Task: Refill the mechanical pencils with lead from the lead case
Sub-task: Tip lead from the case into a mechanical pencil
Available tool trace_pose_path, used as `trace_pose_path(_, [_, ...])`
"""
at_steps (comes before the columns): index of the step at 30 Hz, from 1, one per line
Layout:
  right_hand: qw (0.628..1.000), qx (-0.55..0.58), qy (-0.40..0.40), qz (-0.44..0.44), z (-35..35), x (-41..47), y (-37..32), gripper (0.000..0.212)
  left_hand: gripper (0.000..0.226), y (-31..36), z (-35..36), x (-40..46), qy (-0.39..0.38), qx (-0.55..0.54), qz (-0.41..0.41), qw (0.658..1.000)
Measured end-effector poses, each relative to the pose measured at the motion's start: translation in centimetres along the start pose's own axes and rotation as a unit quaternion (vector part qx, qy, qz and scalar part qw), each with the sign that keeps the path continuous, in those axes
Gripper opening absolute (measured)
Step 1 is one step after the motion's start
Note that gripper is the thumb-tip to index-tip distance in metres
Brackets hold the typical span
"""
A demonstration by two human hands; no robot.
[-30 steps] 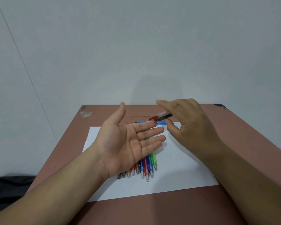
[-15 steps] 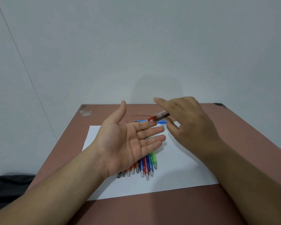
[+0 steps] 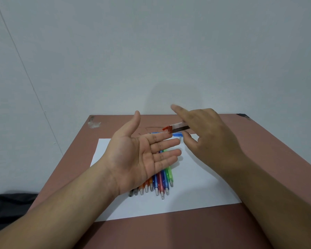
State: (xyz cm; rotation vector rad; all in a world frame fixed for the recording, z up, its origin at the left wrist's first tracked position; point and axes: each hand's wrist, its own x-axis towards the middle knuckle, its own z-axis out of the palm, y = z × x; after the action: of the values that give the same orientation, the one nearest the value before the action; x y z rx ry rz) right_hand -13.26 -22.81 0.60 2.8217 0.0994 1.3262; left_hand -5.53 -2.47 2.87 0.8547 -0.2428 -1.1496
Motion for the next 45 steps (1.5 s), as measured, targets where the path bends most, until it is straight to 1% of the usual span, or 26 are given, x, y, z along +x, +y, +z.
trace_pose_path(1, [1.000,0.000,0.001,0.000,0.01,-0.01,0.06,0.062,0.093,0.01,0.01,0.03,0.000,0.002,0.002,1.000])
trace_pose_path(3, [1.000,0.002,0.006,-0.008,0.19,-0.04,0.32,0.047,0.093,-0.01,0.04,0.07,0.005,0.004,0.004,1.000])
trace_pose_path(4, [1.000,0.005,0.009,-0.010,0.21,-0.06,0.32,0.044,0.093,-0.03,0.05,0.08,0.008,0.004,0.003,1.000])
trace_pose_path(5, [1.000,0.006,0.007,-0.007,0.21,-0.05,0.24,0.048,0.093,-0.04,0.05,0.06,0.008,0.004,0.003,1.000])
trace_pose_path(7, [1.000,0.003,0.002,0.001,0.01,0.09,-0.04,0.064,0.093,-0.04,0.07,0.00,0.006,0.000,0.003,1.000])
trace_pose_path(8, [1.000,0.002,0.001,0.002,-0.03,0.10,-0.01,0.065,0.094,-0.04,0.08,-0.02,0.006,-0.003,0.003,1.000])
trace_pose_path(11, [1.000,0.002,0.007,-0.010,0.29,-0.07,0.36,0.045,0.094,-0.02,0.22,-0.06,0.011,0.001,0.004,1.000])
trace_pose_path(12, [1.000,0.002,0.007,-0.011,0.33,-0.07,0.36,0.047,0.094,-0.03,0.23,-0.08,0.012,0.001,0.002,1.000])
trace_pose_path(15, [1.000,-0.007,0.011,-0.012,0.15,0.10,0.03,0.070,0.094,-0.04,0.25,-0.14,0.009,-0.007,0.001,1.000])
trace_pose_path(16, [1.000,-0.009,0.013,-0.014,0.11,0.09,0.07,0.069,0.094,-0.04,0.25,-0.14,0.008,-0.009,0.002,1.000])
trace_pose_path(19, [1.000,-0.011,0.018,-0.021,0.32,-0.03,0.28,0.048,0.094,-0.05,0.31,-0.19,0.008,-0.007,-0.001,1.000])
trace_pose_path(20, [1.000,-0.009,0.018,-0.020,0.34,-0.03,0.23,0.049,0.094,-0.05,0.33,-0.20,0.006,-0.007,-0.002,1.000])
trace_pose_path(22, [1.000,-0.012,0.014,-0.019,0.29,0.09,0.14,0.061,0.094,-0.04,0.33,-0.24,0.004,-0.010,-0.002,1.000])
trace_pose_path(23, [1.000,-0.013,0.014,-0.020,0.26,0.10,0.19,0.064,0.095,-0.02,0.35,-0.25,0.004,-0.011,-0.002,1.000])
trace_pose_path(26, [1.000,-0.008,0.016,-0.025,0.36,-0.05,0.31,0.051,0.095,-0.04,0.40,-0.26,0.005,-0.010,-0.005,1.000])
trace_pose_path(27, [1.000,-0.007,0.015,-0.023,0.33,-0.02,0.20,0.055,0.095,-0.04,0.41,-0.25,0.005,-0.010,-0.005,1.000])
trace_pose_path(29, [1.000,-0.009,0.011,-0.020,0.24,0.06,0.00,0.071,0.094,-0.01,0.35,-0.25,0.003,-0.012,-0.005,1.000])
trace_pose_path(30, [1.000,-0.010,0.012,-0.021,0.18,0.10,-0.01,0.071,0.094,0.00,0.30,-0.24,0.002,-0.013,-0.005,1.000])
trace_pose_path(33, [0.999,-0.013,0.019,-0.030,0.38,0.00,0.30,0.052,0.095,-0.03,0.23,-0.20,-0.003,-0.010,-0.006,1.000])
trace_pose_path(34, [0.999,-0.017,0.019,-0.032,0.35,0.05,0.24,0.052,0.095,-0.05,0.19,-0.16,-0.003,-0.009,-0.007,1.000])
trace_pose_path(37, [0.999,-0.022,0.012,-0.032,0.26,0.16,0.09,0.067,0.095,-0.03,0.17,-0.11,-0.006,-0.011,-0.007,1.000])
trace_pose_path(40, [0.999,-0.015,0.014,-0.038,0.35,0.00,0.36,0.053,0.095,-0.03,0.14,-0.07,-0.007,-0.008,-0.007,1.000])
trace_pose_path(41, [0.999,-0.016,0.014,-0.038,0.30,0.01,0.22,0.055,0.096,-0.04,0.13,-0.08,-0.006,-0.007,-0.008,1.000])
trace_pose_path(43, [0.999,-0.023,0.015,-0.033,0.18,0.15,-0.01,0.069,0.095,-0.03,0.13,-0.07,-0.006,-0.007,-0.008,1.000])
trace_pose_path(44, [0.999,-0.023,0.019,-0.031,0.13,0.17,-0.01,0.072,0.095,-0.01,0.16,-0.07,-0.006,-0.009,-0.008,1.000])
trace_pose_path(45, [0.999,-0.020,0.020,-0.031,0.17,0.16,0.05,0.067,0.095,0.00,0.19,-0.07,-0.008,-0.010,-0.008,1.000])
